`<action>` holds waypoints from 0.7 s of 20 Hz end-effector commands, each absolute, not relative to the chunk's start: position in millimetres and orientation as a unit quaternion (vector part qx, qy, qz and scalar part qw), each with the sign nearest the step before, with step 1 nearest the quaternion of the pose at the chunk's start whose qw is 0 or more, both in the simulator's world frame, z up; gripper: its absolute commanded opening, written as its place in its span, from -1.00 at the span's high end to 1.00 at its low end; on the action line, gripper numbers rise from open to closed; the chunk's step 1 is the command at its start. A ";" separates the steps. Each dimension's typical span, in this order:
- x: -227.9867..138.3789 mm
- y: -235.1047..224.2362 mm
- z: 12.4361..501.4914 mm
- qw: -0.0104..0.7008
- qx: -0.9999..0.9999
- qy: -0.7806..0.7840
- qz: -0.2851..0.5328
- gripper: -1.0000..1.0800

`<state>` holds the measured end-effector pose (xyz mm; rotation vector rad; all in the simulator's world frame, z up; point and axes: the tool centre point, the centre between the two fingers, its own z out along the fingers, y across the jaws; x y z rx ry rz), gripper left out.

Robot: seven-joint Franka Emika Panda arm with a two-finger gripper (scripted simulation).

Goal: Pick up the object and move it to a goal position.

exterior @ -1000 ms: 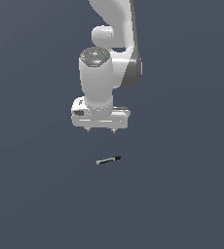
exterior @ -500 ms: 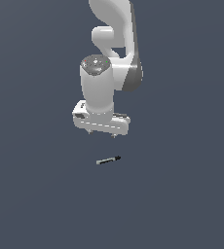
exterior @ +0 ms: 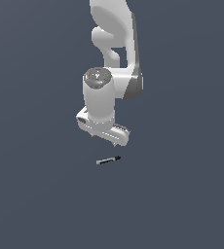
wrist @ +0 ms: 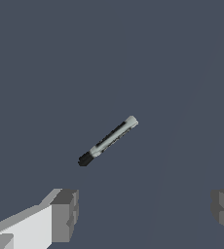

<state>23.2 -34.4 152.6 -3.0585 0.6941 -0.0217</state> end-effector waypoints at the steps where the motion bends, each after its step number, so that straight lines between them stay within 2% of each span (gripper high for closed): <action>1: 26.1 -33.0 145.6 0.004 -0.967 0.255 -0.006 -0.92; 14: 39.4 -25.7 109.1 0.005 -0.907 0.421 -0.001 -0.92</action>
